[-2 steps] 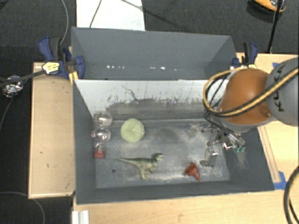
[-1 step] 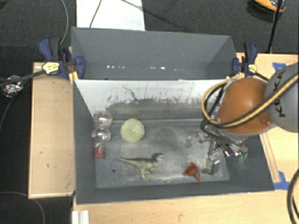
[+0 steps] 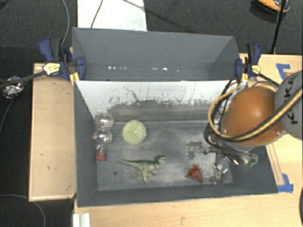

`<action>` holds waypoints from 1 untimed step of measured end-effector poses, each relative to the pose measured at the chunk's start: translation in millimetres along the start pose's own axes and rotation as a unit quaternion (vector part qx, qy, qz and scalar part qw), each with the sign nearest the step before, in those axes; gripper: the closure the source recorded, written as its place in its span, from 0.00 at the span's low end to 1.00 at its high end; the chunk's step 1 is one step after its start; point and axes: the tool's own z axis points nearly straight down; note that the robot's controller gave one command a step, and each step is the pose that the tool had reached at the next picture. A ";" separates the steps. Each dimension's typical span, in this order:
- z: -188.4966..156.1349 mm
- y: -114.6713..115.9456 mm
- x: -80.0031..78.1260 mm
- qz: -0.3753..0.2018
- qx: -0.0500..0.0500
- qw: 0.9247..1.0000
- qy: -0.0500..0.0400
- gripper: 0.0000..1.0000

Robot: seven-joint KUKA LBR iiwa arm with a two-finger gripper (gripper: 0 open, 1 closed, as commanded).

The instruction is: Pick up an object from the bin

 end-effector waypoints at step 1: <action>29.2 6.5 -3.8 -0.126 -0.002 0.992 0.002 0.00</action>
Offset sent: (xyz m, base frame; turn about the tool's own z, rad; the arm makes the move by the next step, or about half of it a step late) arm -0.0073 0.0028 -0.0490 0.0801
